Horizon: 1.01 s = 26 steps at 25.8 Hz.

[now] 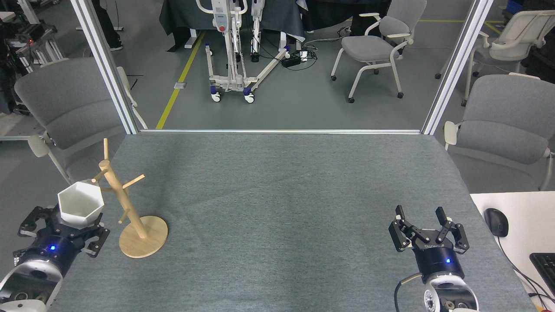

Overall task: Hang cup on storage rack
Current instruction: 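Move the cup onto a peg of the wooden mug tree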

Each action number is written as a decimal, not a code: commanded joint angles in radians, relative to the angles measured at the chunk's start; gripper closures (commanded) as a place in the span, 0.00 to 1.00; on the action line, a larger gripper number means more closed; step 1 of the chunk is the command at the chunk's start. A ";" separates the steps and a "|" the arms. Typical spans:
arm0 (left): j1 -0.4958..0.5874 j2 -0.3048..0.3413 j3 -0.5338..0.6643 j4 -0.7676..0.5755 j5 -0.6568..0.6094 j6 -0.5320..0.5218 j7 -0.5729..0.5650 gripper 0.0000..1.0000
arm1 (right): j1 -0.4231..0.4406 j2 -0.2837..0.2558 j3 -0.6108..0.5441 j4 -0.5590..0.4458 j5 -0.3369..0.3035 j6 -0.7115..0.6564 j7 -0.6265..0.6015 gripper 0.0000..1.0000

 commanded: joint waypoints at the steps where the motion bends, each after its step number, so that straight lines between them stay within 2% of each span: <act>1: -0.002 -0.002 -0.002 -0.001 -0.004 0.006 0.000 0.15 | 0.000 0.011 -0.001 0.000 0.022 -0.001 0.000 0.00; 2: -0.003 -0.003 -0.002 -0.001 -0.004 0.006 0.002 0.07 | 0.000 0.009 0.001 -0.003 0.022 -0.001 0.000 0.00; 5: -0.003 -0.005 0.000 -0.001 -0.002 0.006 0.008 0.03 | 0.000 0.023 -0.001 -0.003 0.022 -0.001 0.000 0.00; 8: -0.003 -0.014 -0.002 0.001 -0.002 0.006 0.011 0.02 | 0.000 0.052 -0.001 -0.003 0.028 -0.001 0.002 0.00; 13: 0.001 -0.018 -0.002 0.005 -0.002 0.003 0.010 0.02 | -0.005 0.057 -0.004 -0.020 0.031 -0.001 0.002 0.00; 16: 0.003 -0.025 -0.002 0.008 -0.001 -0.003 0.014 0.02 | -0.040 0.052 -0.002 -0.017 0.033 0.001 0.003 0.00; 22: 0.006 -0.028 0.001 -0.001 0.008 -0.004 0.016 0.01 | -0.039 0.067 -0.001 -0.029 0.045 0.001 0.042 0.00; 26: 0.006 -0.029 0.006 -0.011 0.010 -0.004 0.016 0.01 | -0.007 0.072 0.001 -0.055 0.051 -0.001 0.042 0.00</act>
